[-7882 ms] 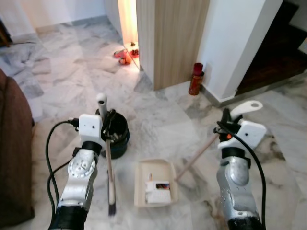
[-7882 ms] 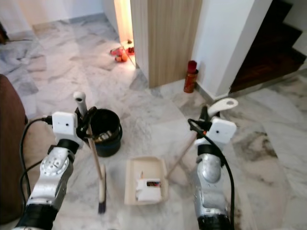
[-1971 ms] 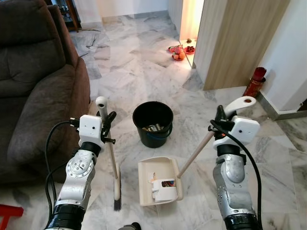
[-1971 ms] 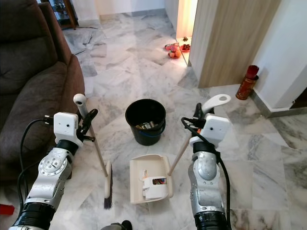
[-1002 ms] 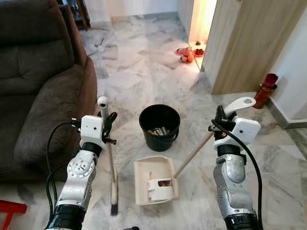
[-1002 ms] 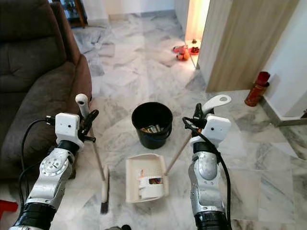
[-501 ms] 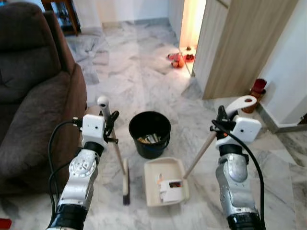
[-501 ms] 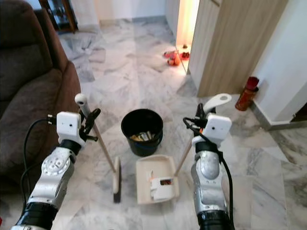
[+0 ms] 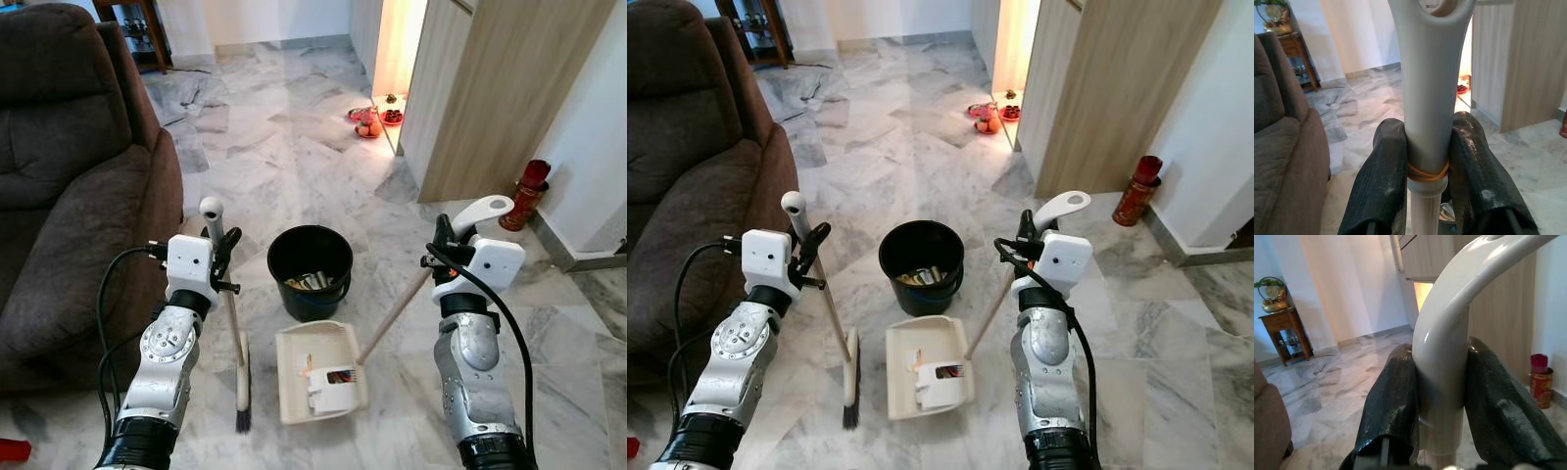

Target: Sweep floor

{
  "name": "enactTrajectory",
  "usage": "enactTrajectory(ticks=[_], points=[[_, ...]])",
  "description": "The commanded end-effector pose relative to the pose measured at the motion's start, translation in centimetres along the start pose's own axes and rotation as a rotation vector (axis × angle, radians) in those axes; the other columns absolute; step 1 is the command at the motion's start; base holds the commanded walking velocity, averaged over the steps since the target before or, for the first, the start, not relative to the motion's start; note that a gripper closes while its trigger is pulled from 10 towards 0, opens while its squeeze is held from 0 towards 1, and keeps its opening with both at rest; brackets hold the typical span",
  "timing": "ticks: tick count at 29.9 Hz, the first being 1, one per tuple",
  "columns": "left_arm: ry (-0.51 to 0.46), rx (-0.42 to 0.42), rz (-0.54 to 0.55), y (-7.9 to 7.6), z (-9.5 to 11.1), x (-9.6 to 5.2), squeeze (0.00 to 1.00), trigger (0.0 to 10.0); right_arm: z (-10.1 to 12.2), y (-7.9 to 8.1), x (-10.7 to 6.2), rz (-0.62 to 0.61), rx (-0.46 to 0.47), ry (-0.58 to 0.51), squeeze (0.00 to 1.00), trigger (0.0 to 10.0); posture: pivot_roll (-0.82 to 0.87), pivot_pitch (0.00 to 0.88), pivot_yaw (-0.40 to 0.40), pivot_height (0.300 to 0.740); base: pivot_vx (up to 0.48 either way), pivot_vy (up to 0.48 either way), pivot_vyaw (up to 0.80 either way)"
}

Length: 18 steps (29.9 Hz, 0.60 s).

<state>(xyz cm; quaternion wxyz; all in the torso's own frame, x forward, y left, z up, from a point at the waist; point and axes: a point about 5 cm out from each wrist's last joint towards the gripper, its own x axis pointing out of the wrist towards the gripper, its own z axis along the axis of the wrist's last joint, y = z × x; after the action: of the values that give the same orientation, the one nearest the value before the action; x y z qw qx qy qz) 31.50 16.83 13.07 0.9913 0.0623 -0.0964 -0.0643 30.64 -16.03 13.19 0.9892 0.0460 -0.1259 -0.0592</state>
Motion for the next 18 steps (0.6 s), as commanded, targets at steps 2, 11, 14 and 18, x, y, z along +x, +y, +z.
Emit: enactTrajectory(ticks=[2, 11, 14, 18], points=[[-0.026, 0.019, -0.002, 0.46, 0.58, 0.25, 0.0, 10.0, 1.09, 0.45, 0.28, 0.005, 0.016, -0.053, 0.0, 10.0, -0.06, 0.076, 0.049, 0.74, 0.0, 0.0, 0.0], [-0.028, 0.022, -0.014, 0.5, 0.65, 0.49, 0.0, 10.0, 1.07, 0.6, 0.32, 0.011, 0.019, -0.053, 0.0, 10.0, -0.06, 0.065, 0.062, 0.74, 0.0, 0.0, 0.0], [-0.028, 0.023, -0.017, 0.49, 0.66, 0.53, 0.0, 10.0, 1.02, 0.69, 0.22, 0.018, 0.019, -0.05, 0.0, 10.0, -0.06, 0.063, 0.063, 0.74, 0.0, 0.0, 0.0], [-0.028, 0.023, -0.019, 0.47, 0.65, 0.53, 0.0, 10.0, 1.01, 0.8, 0.12, 0.03, 0.021, -0.049, 0.0, 10.0, -0.06, 0.063, 0.063, 0.74, 0.0, 0.0, 0.0]])
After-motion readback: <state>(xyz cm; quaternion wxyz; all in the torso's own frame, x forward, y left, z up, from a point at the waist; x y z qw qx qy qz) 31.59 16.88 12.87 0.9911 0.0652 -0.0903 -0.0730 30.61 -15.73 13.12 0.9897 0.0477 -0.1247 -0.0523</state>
